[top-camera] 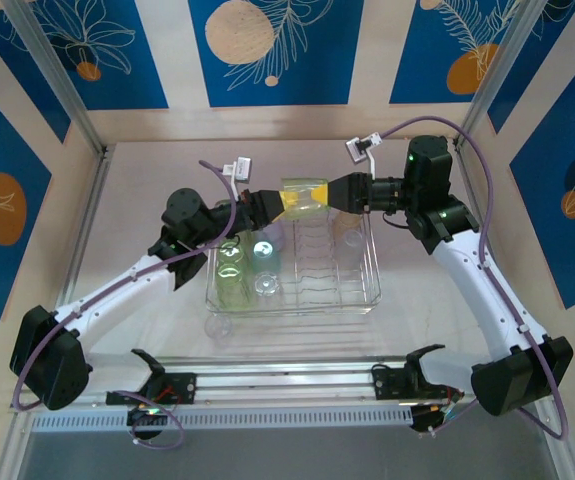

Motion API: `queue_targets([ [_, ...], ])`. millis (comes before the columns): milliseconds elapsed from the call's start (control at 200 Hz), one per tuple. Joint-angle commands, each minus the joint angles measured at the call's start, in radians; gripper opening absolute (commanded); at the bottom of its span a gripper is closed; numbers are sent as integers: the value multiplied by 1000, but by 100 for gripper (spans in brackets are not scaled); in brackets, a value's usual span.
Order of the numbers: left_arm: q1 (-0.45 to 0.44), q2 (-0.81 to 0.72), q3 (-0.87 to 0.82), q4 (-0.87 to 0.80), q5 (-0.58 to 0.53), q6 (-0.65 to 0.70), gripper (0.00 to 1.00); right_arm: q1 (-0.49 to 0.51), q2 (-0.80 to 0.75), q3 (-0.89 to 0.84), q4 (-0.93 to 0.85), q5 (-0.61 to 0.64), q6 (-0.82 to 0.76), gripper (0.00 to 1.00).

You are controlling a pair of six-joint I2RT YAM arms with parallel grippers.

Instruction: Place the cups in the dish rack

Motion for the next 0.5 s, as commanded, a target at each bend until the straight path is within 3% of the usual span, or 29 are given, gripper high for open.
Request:
queue_targets([
  [0,-14,6,8,55,19,10,0,6,9,24,-8,-19,-15,79],
  [130,-16,8,6,57,19,11,0,6,12,21,-16,-24,-20,71],
  [270,-15,10,0,56,16,12,0,5,16,22,-31,-25,-22,53],
  [385,-14,8,-8,52,11,16,0,-3,14,23,-54,-26,-30,31],
  [465,-14,9,-16,51,5,18,0,-10,16,24,-74,-25,-35,3],
  [495,-14,8,-18,48,3,20,0,-12,16,27,-84,-25,-40,0],
])
